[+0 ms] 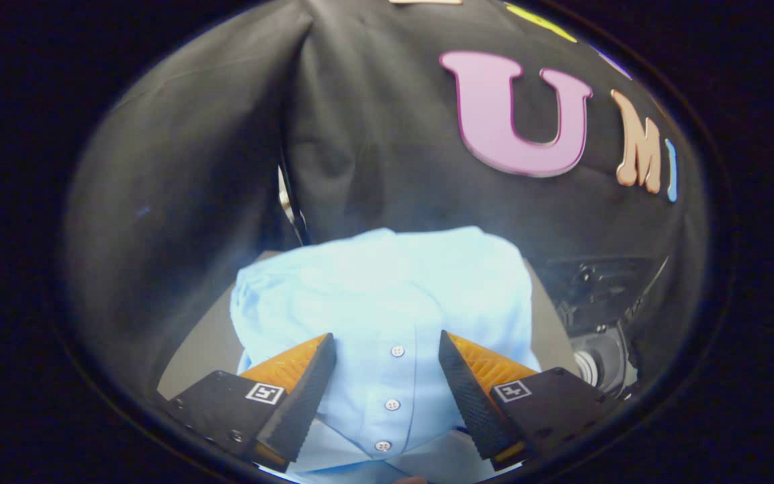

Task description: Put the clothes into the washing machine and then close the washing machine lid.

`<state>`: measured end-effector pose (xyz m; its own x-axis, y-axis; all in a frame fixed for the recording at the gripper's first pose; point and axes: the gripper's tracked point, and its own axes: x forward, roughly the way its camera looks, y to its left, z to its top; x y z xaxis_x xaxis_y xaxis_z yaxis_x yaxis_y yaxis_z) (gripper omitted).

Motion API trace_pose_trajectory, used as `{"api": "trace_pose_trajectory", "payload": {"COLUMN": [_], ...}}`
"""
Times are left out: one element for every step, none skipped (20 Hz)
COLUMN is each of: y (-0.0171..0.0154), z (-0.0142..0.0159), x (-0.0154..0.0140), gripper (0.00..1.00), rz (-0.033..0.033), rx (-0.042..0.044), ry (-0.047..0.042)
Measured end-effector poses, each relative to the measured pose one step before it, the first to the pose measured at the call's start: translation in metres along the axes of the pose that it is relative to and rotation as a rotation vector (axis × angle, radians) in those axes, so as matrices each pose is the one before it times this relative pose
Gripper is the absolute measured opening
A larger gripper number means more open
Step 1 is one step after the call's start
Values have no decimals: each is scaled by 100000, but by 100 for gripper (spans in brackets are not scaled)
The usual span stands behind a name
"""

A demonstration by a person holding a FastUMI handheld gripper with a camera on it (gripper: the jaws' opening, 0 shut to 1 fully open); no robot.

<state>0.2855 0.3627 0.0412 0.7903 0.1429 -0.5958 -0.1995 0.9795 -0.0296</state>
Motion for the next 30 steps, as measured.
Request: {"api": "trace_pose_trajectory", "payload": {"y": [79, -307, 185, 218, -185, -116, -20, 882, -248, 332, 372, -188, -186, -44, -414, -52, -164, -214, -553, -1224, -1288, -1763, -1346, -1549, -1805, -2066, -1861, -1733, -1754, -1947], "z": [220, -333, 659, 117, 340, 115, -189, -408, -81, 27, 31, 96, 1049, 1322, 1392, 1230, 1142, 1071, 1300, 910, 1056, 1010, 448, 298, 408, 147, 114, 50, 5, -102], "x": [588, -718, -159, -1, 274, 64, 67, 218, -257, 1334, -64, -252, -554, -598, -758, -526, -440, -621, -953, -1256, -987, -1100, -551, -802, -722, -515, -420, -326, -331, -390], "gripper": [97, 81, 66, 50, 34, 18, 19, 19, 18, 13, 7, 1, 1, 1, 1, 1, 1, 1, 1, 0, 1, 0, 0, 0, 1, 1, 1, 1, 1, 1], "rz": [571, 858, 2798, 3091, 1735, 2540, 2717, 2930, 503, 2637, 2755, 1254, 403, 851, -146, -280, 114, -263, 478, -1461, -2054, -2363, -1880, -1799, -2992, -3533, -2836, -2759, -2268, -2574], "rx": [-2190, -3712, -826, 894, -317, -1173, 611, 608, 705, 1024, -846, -2117, -1854, -3292, -2739, -1472, 161, 947, 170, -79, -728, -445, 101, -366, -1816, -1778, -420, 1347, 2039, 2278], "ry": [-519, 2781, -1003, 1093, 749, -823, 777, -1823, -585, -130, 313, -913, -3514, -3794, -2946, -2433, -1388, -2799, -1745, -2231, -1900, -2857, -1625, -954, -1124, -665, -929, -783, -134, -669]}}
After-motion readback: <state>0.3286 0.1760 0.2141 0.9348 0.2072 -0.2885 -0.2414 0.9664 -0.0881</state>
